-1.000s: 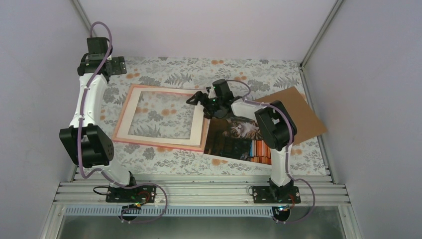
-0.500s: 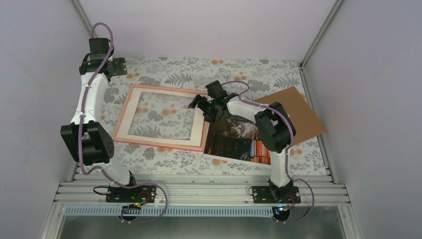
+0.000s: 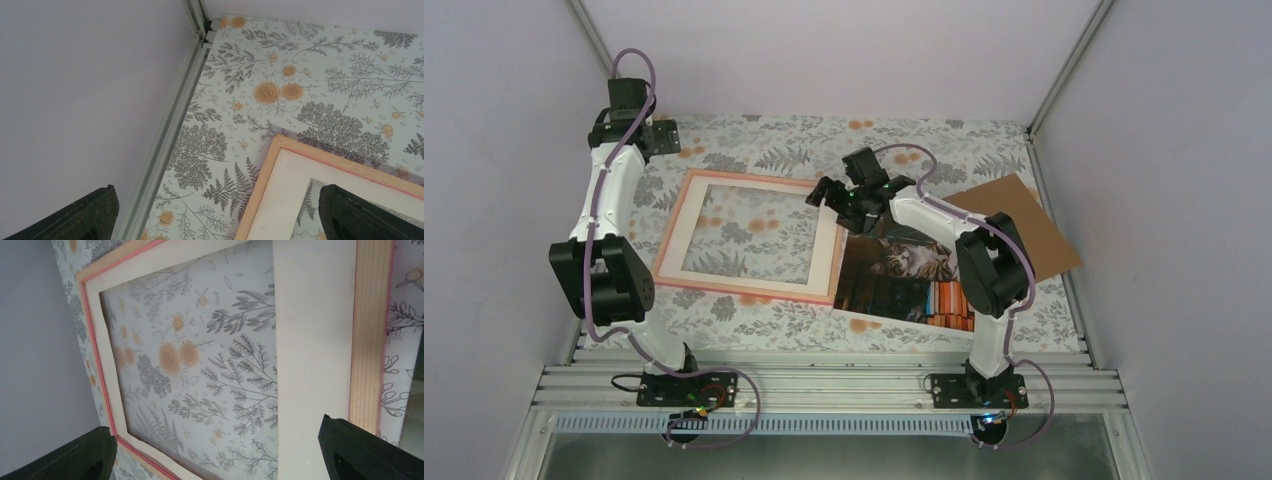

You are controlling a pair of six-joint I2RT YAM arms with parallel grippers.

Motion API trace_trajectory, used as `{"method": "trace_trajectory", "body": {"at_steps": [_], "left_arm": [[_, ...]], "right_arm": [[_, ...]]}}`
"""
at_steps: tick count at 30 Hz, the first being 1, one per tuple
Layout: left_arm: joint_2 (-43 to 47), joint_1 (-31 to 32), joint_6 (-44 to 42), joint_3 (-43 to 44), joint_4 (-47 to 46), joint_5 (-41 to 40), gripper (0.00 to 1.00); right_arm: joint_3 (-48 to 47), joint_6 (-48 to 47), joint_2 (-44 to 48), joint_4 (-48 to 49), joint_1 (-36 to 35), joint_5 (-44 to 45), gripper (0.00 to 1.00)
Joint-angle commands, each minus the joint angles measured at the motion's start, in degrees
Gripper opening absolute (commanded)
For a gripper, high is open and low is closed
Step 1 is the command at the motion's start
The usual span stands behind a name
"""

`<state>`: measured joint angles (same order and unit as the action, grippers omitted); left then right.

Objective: Put the photo into the frame

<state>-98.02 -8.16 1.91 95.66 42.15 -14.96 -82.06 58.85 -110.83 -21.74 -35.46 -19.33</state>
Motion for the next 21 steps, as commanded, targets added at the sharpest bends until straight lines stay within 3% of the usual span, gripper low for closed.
{"method": "trace_trajectory", "body": {"at_steps": [1,5,14,17,21], "left_arm": [[-1.5,-0.7,-1.0,0.4,0.4,-0.4,1.00],[-1.4,-2.4,-3.3,-0.8,0.9,5.1,1.00],[-1.3,-10.5,-21.4,-9.4,4.6,32.3,1.00],[1.1,-8.8,-26.0,-12.6,3.3,38.2,1.00],[2.6,-0.8,-30.4,-14.8,2.0,41.9,1.00]], "right_arm": [[1.0,-6.9,2.9,-0.4,1.4,1.7,1.00],[2.6,-15.1,4.0,3.2,2.2,-3.0,1.00],[8.1,-42.5,7.5,5.0,5.0,-18.4,1.00],[9.6,-48.8,9.8,3.6,8.1,-23.3,1.00],[9.1,-59.8,11.8,-2.8,14.4,-27.1,1.00]]}}
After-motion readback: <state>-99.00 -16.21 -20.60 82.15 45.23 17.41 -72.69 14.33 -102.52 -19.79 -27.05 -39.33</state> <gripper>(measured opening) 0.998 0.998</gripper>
